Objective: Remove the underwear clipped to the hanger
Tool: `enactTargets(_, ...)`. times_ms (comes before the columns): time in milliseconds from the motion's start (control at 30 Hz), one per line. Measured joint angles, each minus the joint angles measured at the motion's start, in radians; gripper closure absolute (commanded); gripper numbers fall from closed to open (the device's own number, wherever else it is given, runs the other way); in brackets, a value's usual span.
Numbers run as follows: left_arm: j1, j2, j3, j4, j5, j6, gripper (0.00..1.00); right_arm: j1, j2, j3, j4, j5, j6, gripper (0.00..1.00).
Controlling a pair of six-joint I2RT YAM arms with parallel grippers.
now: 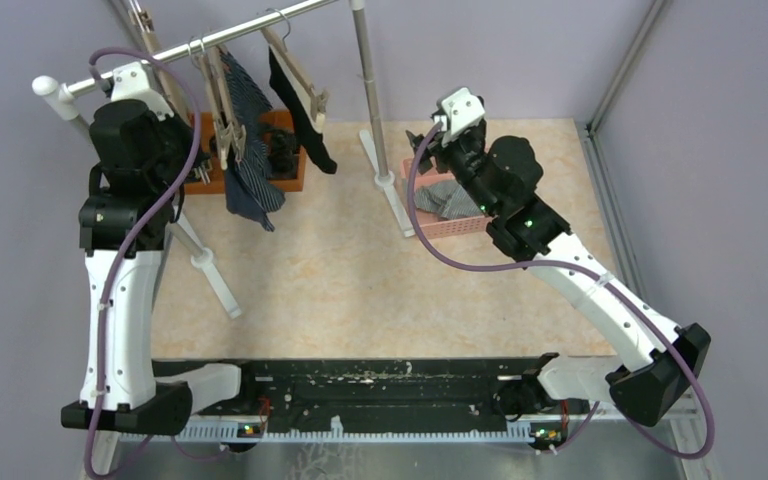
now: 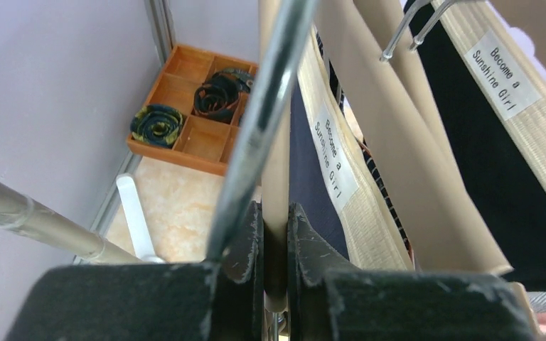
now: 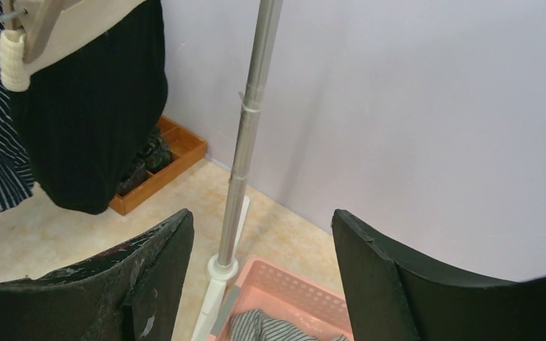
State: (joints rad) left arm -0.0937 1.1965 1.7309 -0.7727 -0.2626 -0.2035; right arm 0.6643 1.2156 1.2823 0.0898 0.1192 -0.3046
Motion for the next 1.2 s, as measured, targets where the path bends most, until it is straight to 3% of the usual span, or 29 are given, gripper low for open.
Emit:
enactTargets(267, 0.009, -0.009, -0.001, 0.061, -0.024, 0.036, 1.0, 0.0, 0.0, -0.007, 0.027, 0.0, 0.001, 0.28)
enactTargets(833, 0.135, 0.109, 0.089, 0.101, 0.079, 0.07, 1.0, 0.0, 0.0, -0.054, 0.043, 0.011, 0.002, 0.28)
enactTargets(1200, 0.207, 0.044, -0.076, 0.152, 0.147, 0.043, 1.0, 0.0, 0.014, -0.054, 0.053, 0.006, 0.003, 0.28)
